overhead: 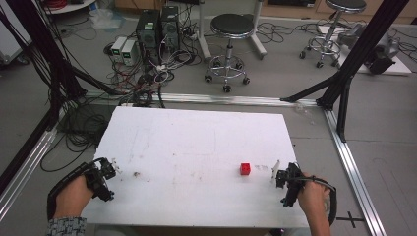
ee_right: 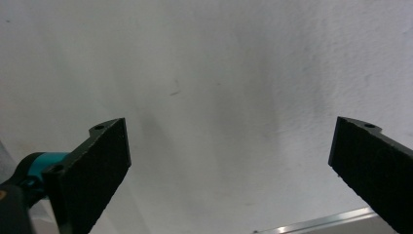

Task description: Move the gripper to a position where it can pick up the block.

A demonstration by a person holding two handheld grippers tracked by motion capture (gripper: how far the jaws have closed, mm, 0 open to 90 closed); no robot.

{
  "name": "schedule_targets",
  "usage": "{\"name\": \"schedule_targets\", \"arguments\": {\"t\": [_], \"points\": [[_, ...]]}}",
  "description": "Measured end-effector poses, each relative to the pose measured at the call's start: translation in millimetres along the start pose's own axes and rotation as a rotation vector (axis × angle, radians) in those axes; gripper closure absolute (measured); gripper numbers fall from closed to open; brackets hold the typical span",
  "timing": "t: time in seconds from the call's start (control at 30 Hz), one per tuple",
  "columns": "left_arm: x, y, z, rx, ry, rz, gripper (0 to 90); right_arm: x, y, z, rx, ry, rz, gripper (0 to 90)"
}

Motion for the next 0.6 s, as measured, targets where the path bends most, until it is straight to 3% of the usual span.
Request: {"name": "schedule_targets", "arguments": {"t": [0.1, 0.3, 0.4, 0.6], "points": [[0.9, 0.3, -0.6, 0.0, 0.005, 0.0, 21.5, -1.6, -12.5, -12.7, 0.004, -0.032, -0.021, 0.8], [1.1, 1.8, -1.2, -0.016, 0.004, -0.002, 21.5, -0.3, -37.2, -26.8, 0.019, -0.072, -0.01, 0.8], [0.3, 2.0, -0.5, -0.012, -0.001, -0.006, 21.4, 1.4, -50.3, -30.4, 0.012, -0.071, -0.034, 0.7], [0.9, 2.8, -0.9, -0.016, 0.004, -0.005, 21.4, 12.4, -73.8, -36.2, 0.009, -0.113, -0.042, 0.7]]}}
Point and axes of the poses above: each handheld gripper's, and its own axes: y roughly forward along the jaws, x roughly out of its top, z roughly to its left, the point moved 3 cm from there along y, roughly forward along the jaws, and after that the axes turned 13 degrees about x, right-handed, at the moved point
